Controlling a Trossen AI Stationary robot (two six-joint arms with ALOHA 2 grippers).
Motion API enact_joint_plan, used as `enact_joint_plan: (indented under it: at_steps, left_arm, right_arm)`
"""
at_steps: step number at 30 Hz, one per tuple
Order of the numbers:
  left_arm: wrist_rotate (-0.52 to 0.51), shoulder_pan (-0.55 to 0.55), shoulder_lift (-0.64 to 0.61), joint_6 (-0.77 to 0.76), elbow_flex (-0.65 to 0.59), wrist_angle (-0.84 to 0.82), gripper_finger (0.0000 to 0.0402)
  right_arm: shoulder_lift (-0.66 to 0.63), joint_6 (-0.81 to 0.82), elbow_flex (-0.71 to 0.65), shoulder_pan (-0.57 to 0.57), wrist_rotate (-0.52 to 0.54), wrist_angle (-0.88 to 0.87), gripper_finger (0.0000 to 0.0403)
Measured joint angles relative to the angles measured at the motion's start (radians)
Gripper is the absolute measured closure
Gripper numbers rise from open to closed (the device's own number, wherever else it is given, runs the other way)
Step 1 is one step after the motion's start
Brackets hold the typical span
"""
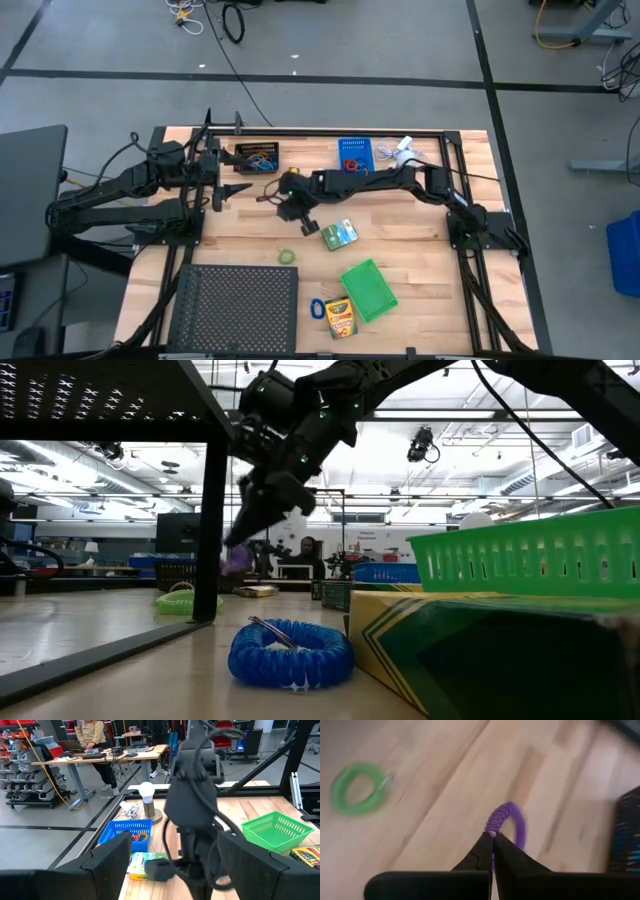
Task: Pick & Place Office Desk Supplies
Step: Put the violet spring keychain into the blue bin
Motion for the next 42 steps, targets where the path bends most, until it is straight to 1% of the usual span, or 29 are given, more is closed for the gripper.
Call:
enact_joint_plan:
  at_steps: [3, 8, 11, 16, 18, 24, 27, 29, 34, 38, 40, 42]
  left_arm:
    - [0.0, 0.0, 0.0, 0.0, 0.0, 0.0, 0.0098]
    - [0.0, 0.0, 0.0, 0.0, 0.0, -0.001, 0.0098]
    - [0.0, 0.0, 0.0, 0.002, 0.0, -0.001, 0.0098]
    - [0.0, 0.0, 0.0, 0.003, 0.0, -0.001, 0.0098]
    - [0.0, 0.0, 0.0, 0.003, 0.0, -0.002, 0.0098]
    - [0.0, 0.0, 0.0, 0.006, 0.0, -0.002, 0.0098]
    - [0.0, 0.0, 0.0, 0.006, 0.0, -0.002, 0.0098]
    - [-0.001, 0.0, 0.0, 0.006, 0.0, -0.002, 0.0098]
    - [-0.002, 0.0, 0.0, 0.006, 0.0, -0.002, 0.0098]
    - [-0.001, 0.0, 0.0, 0.016, 0.0, -0.002, 0.0098]
    - [0.0, 0.0, -0.002, 0.018, 0.0, -0.002, 0.0098]
    - [0.0, 0.0, -0.005, 0.019, 0.0, -0.002, 0.0098]
  right_arm:
    - [-0.028, 0.008, 0.0, -0.01, -0.049, 0.036, 0.0403]
    - [-0.064, 0.052, 0.0, -0.02, -0.182, 0.114, 0.0402]
    - [-0.075, 0.082, 0.0, -0.027, -0.293, 0.172, 0.0402]
    - [-0.076, 0.16, 0.002, -0.032, -0.497, 0.332, 0.0402]
    - [-0.076, 0.18, 0.002, -0.026, -0.538, 0.418, 0.0402]
    - [-0.076, 0.256, 0.002, -0.001, -0.535, 0.695, 0.0402]
    - [-0.073, 0.283, 0.002, 0.011, -0.525, 0.773, 0.0402]
    - [-0.072, 0.294, 0.002, 0.017, -0.542, 0.78, 0.0402]
    - [-0.071, 0.295, 0.002, 0.036, -0.544, 0.747, 0.0402]
    - [-0.071, 0.28, 0.002, 0.049, -0.544, 0.674, 0.0402]
    - [-0.07, 0.284, 0.002, 0.054, -0.516, 0.656, 0.0402]
    - [-0.07, 0.284, -0.023, 0.059, -0.484, 0.703, 0.0402]
